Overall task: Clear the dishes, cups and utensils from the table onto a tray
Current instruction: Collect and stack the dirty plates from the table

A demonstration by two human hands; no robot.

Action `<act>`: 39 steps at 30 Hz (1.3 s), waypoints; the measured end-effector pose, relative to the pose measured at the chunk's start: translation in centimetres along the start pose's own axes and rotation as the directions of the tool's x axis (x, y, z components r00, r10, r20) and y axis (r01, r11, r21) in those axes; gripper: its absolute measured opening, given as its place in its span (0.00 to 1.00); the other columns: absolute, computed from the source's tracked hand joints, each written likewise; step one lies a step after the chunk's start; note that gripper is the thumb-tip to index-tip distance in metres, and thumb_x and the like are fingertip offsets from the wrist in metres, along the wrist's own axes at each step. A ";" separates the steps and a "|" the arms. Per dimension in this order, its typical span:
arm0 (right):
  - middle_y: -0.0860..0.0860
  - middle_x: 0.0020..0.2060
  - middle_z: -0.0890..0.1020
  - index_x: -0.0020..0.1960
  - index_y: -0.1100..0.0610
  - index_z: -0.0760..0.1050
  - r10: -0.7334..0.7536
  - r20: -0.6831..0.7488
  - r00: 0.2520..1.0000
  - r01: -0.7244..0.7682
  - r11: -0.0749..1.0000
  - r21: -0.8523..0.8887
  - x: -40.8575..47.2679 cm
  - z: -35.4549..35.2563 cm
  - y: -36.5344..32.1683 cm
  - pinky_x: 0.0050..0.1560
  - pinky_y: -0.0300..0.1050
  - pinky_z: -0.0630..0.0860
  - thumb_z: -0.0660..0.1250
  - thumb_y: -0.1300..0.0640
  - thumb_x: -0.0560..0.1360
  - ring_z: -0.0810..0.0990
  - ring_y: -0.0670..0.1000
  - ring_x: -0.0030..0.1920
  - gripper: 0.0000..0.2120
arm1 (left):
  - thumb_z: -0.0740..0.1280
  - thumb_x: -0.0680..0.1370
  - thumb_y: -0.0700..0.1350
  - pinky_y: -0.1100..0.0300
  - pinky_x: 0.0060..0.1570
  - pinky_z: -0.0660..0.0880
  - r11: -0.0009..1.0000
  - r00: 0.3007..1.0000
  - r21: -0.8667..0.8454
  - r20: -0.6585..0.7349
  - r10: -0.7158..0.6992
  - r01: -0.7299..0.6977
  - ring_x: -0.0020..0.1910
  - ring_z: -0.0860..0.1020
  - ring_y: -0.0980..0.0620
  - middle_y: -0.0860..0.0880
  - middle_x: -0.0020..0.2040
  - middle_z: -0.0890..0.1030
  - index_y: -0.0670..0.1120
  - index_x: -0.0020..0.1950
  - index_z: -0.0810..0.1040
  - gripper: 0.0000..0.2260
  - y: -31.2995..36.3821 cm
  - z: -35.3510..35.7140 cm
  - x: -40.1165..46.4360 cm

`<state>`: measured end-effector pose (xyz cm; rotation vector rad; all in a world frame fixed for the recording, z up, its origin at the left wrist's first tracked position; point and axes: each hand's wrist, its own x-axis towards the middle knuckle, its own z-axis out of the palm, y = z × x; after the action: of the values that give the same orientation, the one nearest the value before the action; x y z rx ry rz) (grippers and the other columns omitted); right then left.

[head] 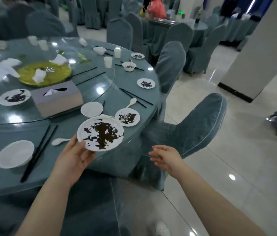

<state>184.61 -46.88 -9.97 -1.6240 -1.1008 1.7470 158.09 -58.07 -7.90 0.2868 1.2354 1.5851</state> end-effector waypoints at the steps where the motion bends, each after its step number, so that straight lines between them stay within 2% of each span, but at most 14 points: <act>1: 0.53 0.42 0.84 0.53 0.57 0.77 0.002 0.012 1.000 -0.002 1.000 -0.022 1.9 0.3 -0.6 0.41 0.43 0.77 0.65 0.59 0.78 0.81 0.51 0.38 0.06 | 0.60 0.81 0.40 0.54 0.48 0.79 1.000 1.000 0.009 -0.019 0.008 -0.008 0.44 0.84 0.53 0.51 0.52 0.85 0.53 0.65 0.74 0.15 0.0 0.3 0.4; 3: 0.54 0.41 0.84 0.53 0.58 0.76 0.014 0.034 0.999 -0.012 0.999 -0.051 5.9 1.0 -1.6 0.39 0.43 0.76 0.65 0.59 0.77 0.81 0.51 0.36 0.06 | 0.59 0.81 0.40 0.53 0.50 0.77 1.000 0.997 0.012 -0.072 0.025 -0.024 0.43 0.84 0.53 0.50 0.52 0.85 0.54 0.64 0.74 0.15 -0.2 0.9 1.4; 9: 0.54 0.37 0.83 0.46 0.58 0.76 0.112 0.087 0.990 -0.101 0.987 -0.123 17.4 2.3 -3.6 0.32 0.39 0.75 0.67 0.59 0.76 0.78 0.49 0.31 0.02 | 0.60 0.81 0.39 0.58 0.40 0.78 0.997 0.955 -0.042 -0.293 0.056 -0.072 0.40 0.84 0.54 0.52 0.48 0.85 0.54 0.68 0.72 0.17 -1.7 3.3 3.5; 14: 0.56 0.35 0.81 0.44 0.59 0.73 0.165 0.120 0.979 -0.144 0.975 -0.168 25.1 3.6 -5.8 0.28 0.39 0.74 0.65 0.57 0.78 0.77 0.51 0.30 0.07 | 0.60 0.80 0.40 0.57 0.44 0.76 0.990 0.898 -0.071 -0.432 0.080 -0.122 0.40 0.83 0.54 0.52 0.49 0.85 0.55 0.67 0.72 0.17 -3.6 5.1 4.3; 19: 0.61 0.35 0.79 0.43 0.65 0.73 0.167 0.148 0.975 -0.138 0.972 -0.188 29.5 5.6 -7.0 0.37 0.47 0.80 0.69 0.59 0.75 0.80 0.57 0.33 0.09 | 0.61 0.80 0.40 0.60 0.37 0.80 0.980 0.832 -0.134 -0.553 0.050 -0.148 0.41 0.84 0.52 0.50 0.49 0.85 0.57 0.61 0.76 0.15 -5.1 6.7 3.8; 20: 0.61 0.35 0.80 0.44 0.67 0.74 0.169 0.141 0.975 -0.139 0.969 -0.203 30.0 5.8 -7.0 0.36 0.47 0.80 0.69 0.61 0.74 0.80 0.57 0.33 0.08 | 0.61 0.79 0.40 0.60 0.37 0.80 0.978 0.816 -0.137 -0.576 0.050 -0.157 0.42 0.84 0.52 0.50 0.50 0.85 0.56 0.61 0.76 0.15 -5.3 6.9 3.6; 23: 0.61 0.37 0.81 0.44 0.67 0.76 0.151 0.121 0.981 -0.117 0.961 -0.252 30.6 5.8 -6.6 0.23 0.39 0.76 0.69 0.66 0.72 0.81 0.56 0.31 0.04 | 0.62 0.79 0.40 0.57 0.42 0.77 0.977 0.787 -0.119 -0.613 0.069 -0.178 0.43 0.84 0.52 0.49 0.52 0.84 0.56 0.63 0.75 0.15 -5.8 7.8 3.1; 24: 0.60 0.36 0.81 0.44 0.67 0.76 0.157 0.125 0.980 -0.123 0.961 -0.247 30.5 5.6 -6.3 0.21 0.38 0.74 0.68 0.67 0.71 0.82 0.55 0.31 0.03 | 0.62 0.79 0.40 0.57 0.43 0.77 0.978 0.787 -0.109 -0.613 0.077 -0.180 0.44 0.84 0.52 0.50 0.53 0.84 0.56 0.64 0.75 0.16 -5.9 8.1 3.0; 29: 0.58 0.33 0.80 0.48 0.65 0.74 0.157 0.219 0.963 -0.121 0.978 -0.168 28.8 2.4 -5.9 0.23 0.36 0.75 0.68 0.65 0.74 0.80 0.48 0.23 0.05 | 0.61 0.80 0.40 0.56 0.45 0.76 0.972 0.781 -0.121 -0.619 0.084 -0.200 0.43 0.84 0.52 0.50 0.52 0.85 0.57 0.62 0.76 0.15 -7.0 10.1 2.0; 31: 0.58 0.35 0.82 0.48 0.62 0.73 0.128 0.240 0.962 -0.098 0.986 -0.133 27.5 0.5 -6.4 0.24 0.36 0.74 0.69 0.63 0.74 0.80 0.47 0.25 0.06 | 0.61 0.80 0.40 0.56 0.43 0.76 0.965 0.777 -0.145 -0.625 0.083 -0.219 0.42 0.84 0.52 0.50 0.50 0.85 0.56 0.61 0.76 0.14 -7.5 10.8 1.3; 39: 0.52 0.31 0.83 0.48 0.59 0.77 -0.069 0.433 0.899 0.137 0.982 -0.130 17.2 -7.1 -8.9 0.28 0.36 0.74 0.69 0.59 0.76 0.78 0.45 0.27 0.04 | 0.60 0.80 0.38 0.55 0.47 0.77 0.947 0.817 -0.161 -0.559 0.145 -0.279 0.51 0.83 0.48 0.46 0.54 0.84 0.52 0.66 0.73 0.17 -10.5 15.2 -4.8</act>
<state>187.44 -26.53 -11.98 -1.2627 -1.5312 2.0449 176.83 -54.54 -7.95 -0.2071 1.4519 2.0811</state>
